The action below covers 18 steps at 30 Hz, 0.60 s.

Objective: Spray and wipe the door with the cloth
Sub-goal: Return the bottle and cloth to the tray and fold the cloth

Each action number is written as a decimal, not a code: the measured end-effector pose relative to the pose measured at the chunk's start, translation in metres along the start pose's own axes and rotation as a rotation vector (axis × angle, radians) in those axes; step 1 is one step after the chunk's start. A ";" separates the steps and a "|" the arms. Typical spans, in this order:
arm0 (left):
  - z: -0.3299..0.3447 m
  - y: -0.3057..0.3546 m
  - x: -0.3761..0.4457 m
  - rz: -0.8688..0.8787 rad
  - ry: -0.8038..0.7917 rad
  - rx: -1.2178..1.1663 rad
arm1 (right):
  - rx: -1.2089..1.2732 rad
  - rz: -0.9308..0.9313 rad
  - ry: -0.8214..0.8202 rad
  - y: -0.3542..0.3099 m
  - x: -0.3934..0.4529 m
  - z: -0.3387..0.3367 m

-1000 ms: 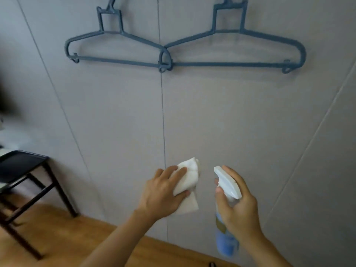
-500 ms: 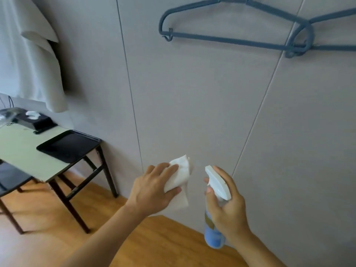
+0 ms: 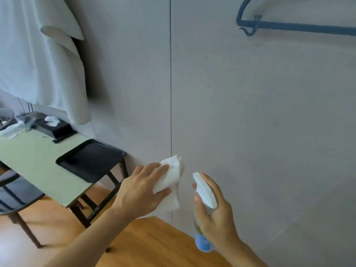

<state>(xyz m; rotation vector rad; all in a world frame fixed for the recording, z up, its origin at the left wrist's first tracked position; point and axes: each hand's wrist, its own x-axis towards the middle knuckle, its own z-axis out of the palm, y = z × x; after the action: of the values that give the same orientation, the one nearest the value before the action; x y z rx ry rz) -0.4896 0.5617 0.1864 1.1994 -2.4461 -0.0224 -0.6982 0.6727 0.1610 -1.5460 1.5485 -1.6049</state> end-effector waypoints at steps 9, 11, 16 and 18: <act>-0.019 -0.166 0.066 0.009 -0.032 0.017 | -0.016 0.024 0.033 0.001 0.093 0.148; -0.019 -0.201 0.071 0.009 -0.034 0.002 | -0.021 0.040 0.034 0.000 0.105 0.181; -0.021 -0.294 0.070 0.067 -0.032 -0.019 | -0.043 0.078 0.064 -0.007 0.121 0.270; -0.023 -0.335 0.067 0.101 -0.031 -0.024 | -0.056 0.096 0.109 -0.014 0.122 0.310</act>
<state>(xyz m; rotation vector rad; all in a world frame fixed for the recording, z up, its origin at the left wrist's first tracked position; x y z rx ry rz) -0.2653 0.3041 0.1670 1.0715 -2.5231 -0.0414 -0.4556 0.4446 0.1485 -1.4102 1.7121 -1.6297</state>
